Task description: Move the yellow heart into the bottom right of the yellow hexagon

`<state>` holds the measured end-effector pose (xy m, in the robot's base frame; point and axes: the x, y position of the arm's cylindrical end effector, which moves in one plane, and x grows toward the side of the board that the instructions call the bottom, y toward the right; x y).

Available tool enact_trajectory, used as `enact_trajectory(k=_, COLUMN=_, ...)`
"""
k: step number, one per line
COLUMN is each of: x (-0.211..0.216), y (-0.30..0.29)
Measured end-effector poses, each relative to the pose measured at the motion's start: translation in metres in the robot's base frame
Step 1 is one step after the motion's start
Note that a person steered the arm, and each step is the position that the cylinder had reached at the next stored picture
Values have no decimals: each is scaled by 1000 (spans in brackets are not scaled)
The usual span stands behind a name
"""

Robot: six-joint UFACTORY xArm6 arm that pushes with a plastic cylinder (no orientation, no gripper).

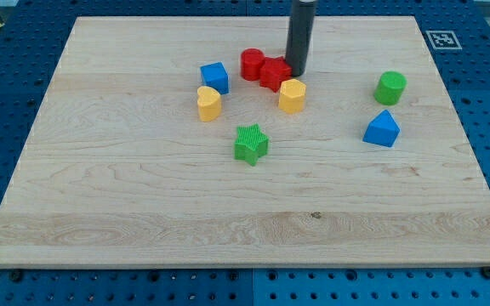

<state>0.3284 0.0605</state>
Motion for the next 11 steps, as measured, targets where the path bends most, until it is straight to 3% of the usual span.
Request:
enact_trajectory(k=2, x=0, y=-66)
enact_trajectory(k=3, x=0, y=-60)
enact_trajectory(k=4, x=4, y=-16)
enact_trajectory(k=5, x=-20, y=16)
enact_trajectory(k=6, x=-72, y=-28)
enact_trajectory(k=7, x=-84, y=-140)
enact_trajectory(k=8, x=-46, y=-215)
enact_trajectory(k=9, x=16, y=-214)
enact_trajectory(k=10, x=47, y=-191)
enact_trajectory(k=11, x=48, y=-185)
